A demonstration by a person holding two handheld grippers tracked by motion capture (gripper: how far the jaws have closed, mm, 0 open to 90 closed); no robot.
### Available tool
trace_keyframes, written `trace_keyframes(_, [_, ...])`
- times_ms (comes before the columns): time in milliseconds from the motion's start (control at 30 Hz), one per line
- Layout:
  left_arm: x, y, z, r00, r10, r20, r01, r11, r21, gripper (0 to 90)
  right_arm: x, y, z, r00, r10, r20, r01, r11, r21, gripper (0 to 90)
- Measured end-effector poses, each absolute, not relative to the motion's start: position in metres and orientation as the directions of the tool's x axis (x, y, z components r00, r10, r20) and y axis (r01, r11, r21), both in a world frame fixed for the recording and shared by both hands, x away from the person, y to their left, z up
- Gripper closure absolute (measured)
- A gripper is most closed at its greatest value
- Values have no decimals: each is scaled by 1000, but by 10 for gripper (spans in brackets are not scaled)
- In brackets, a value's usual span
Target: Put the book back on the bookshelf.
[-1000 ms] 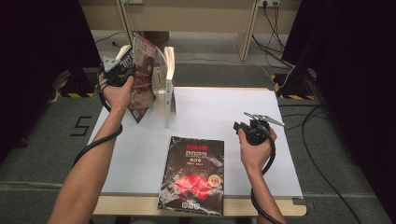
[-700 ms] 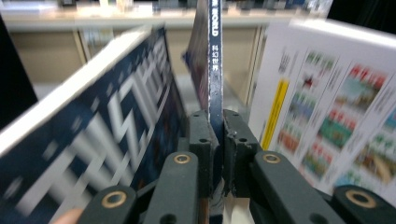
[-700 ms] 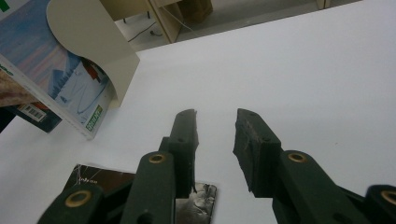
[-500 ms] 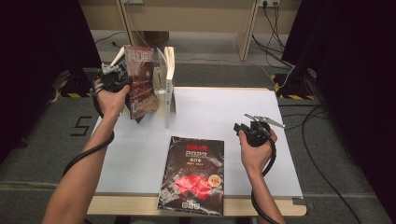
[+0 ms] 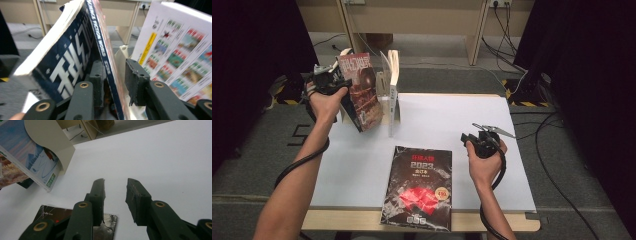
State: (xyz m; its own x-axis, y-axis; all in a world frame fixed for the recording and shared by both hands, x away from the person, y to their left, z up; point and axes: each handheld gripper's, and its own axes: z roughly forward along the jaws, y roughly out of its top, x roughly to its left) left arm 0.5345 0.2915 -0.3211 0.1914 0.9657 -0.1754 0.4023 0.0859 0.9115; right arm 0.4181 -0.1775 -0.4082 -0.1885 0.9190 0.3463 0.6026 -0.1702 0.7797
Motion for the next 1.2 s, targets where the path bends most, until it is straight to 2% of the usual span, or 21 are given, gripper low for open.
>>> trace_keyframes(133, [537,293,-318,188,948,-255,417,158,895,656,417,-179,-408,-189,917,351,602,-174,779,674])
trace_keyframes(333, [545,289,-314,175,945,-277,449,174,876,634,417,-180,-407,-190,916,353,599,-177,781,671])
trace_keyframes(500, [554,285,-318,152,944,-291,471,190,861,657,418,-179,-408,-190,915,355,603,-177,778,669])
trace_keyframes(667, [559,284,-320,132,937,-323,482,224,847,720,418,-180,-408,-190,915,355,608,-174,775,666])
trace_keyframes(700, [559,284,-320,130,939,-318,483,220,848,769,419,-180,-408,-191,915,355,609,-174,774,664])
trace_keyframes(800, [559,284,-319,115,928,-354,502,253,827,819,419,-180,-408,-189,914,360,610,-178,772,663])
trace_keyframes(1000, [549,279,-313,161,935,-316,472,208,857,834,417,-182,-408,-188,915,357,606,-178,776,664])
trace_keyframes(1133, [540,277,-304,168,960,-222,405,138,904,836,417,-183,-408,-189,916,355,606,-175,776,664])
trace_keyframes(1200, [539,277,-301,165,964,-208,371,135,919,837,417,-183,-407,-189,916,353,603,-175,778,665])
